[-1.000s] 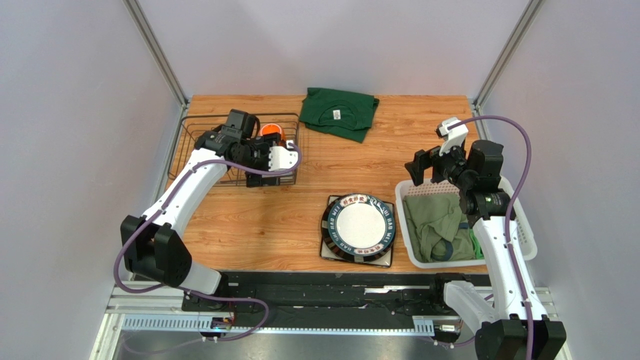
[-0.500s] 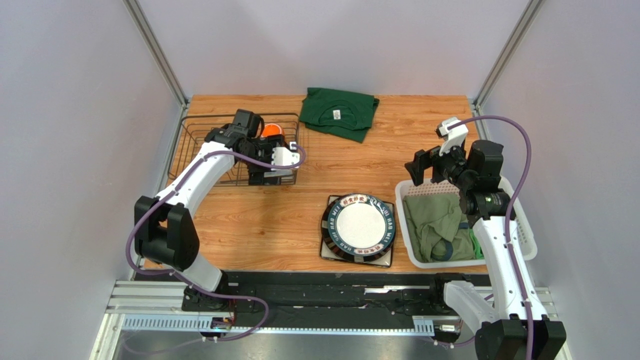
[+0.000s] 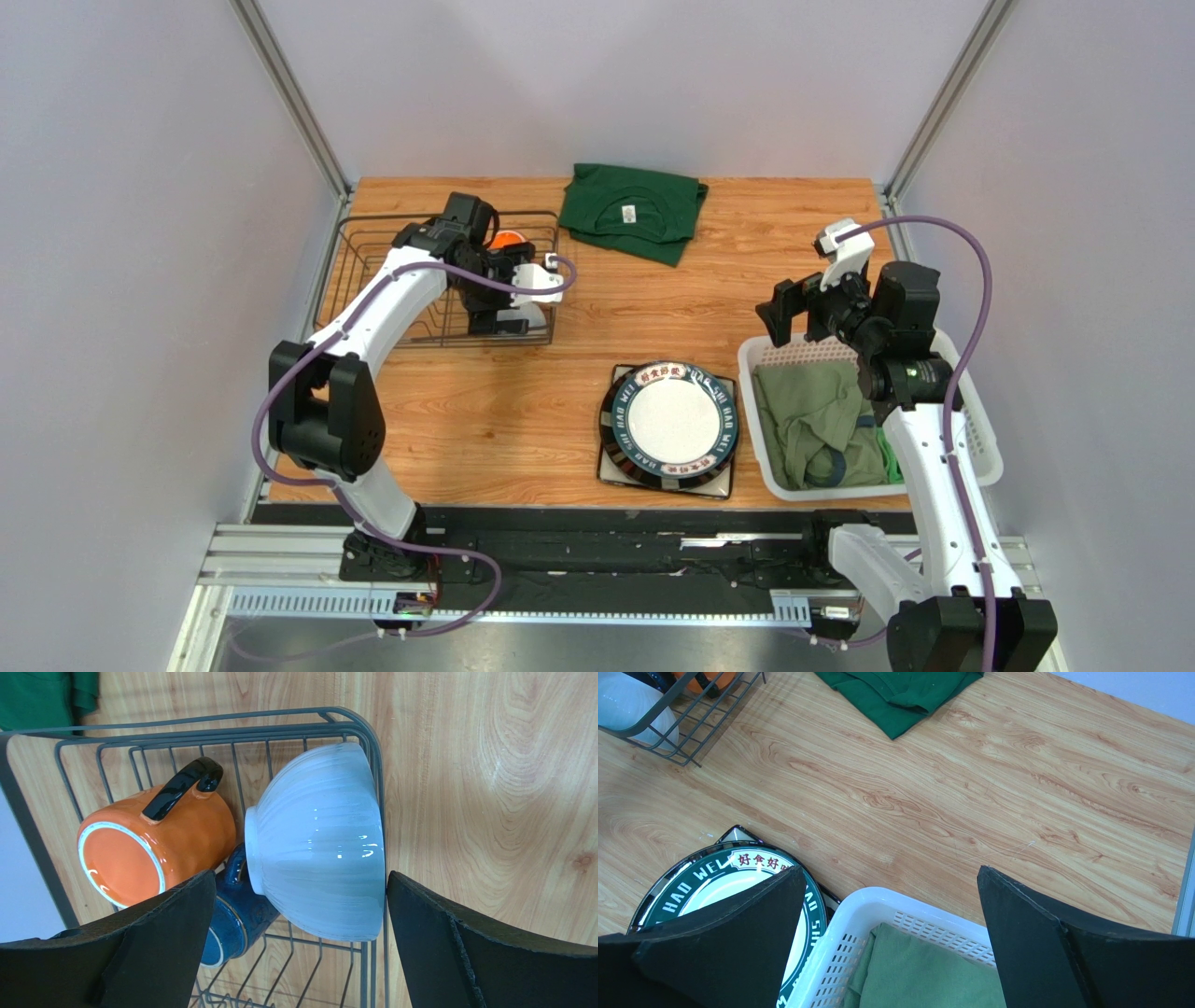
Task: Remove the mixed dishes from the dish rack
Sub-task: Pick up the bowl from the dish rack.
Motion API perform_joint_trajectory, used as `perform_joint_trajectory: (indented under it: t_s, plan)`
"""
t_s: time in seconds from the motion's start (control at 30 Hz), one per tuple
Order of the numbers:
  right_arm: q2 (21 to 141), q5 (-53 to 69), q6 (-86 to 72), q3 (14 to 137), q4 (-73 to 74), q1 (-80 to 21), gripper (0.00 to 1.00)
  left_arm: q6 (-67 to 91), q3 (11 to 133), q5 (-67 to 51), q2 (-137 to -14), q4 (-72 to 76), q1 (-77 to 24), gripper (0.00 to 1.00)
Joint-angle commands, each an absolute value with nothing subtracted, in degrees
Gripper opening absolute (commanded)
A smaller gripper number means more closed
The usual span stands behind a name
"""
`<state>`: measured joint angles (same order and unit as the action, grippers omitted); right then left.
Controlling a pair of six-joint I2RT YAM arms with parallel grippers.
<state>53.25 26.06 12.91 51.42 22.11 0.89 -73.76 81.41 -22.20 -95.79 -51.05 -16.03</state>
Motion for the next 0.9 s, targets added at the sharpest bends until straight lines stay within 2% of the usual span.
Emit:
perform_joint_trajectory:
  t_s: [0.0, 0.27, 0.87]
  plan:
    - [52.38, 26.19, 13.27, 52.29, 21.18, 0.88, 0.99, -75.76, 85.60, -24.52, -97.90, -54.13, -15.64, 0.99]
    - [52.56, 26.10, 13.36, 52.21, 21.18, 0.88, 0.99, -75.67, 91.05, -24.34, -102.30, -59.76, -15.29, 0.96]
    - [52.73, 25.93, 13.45, 52.30, 21.18, 0.88, 0.99, -75.41, 95.09, -23.20, -105.73, -63.46, -15.21, 0.89]
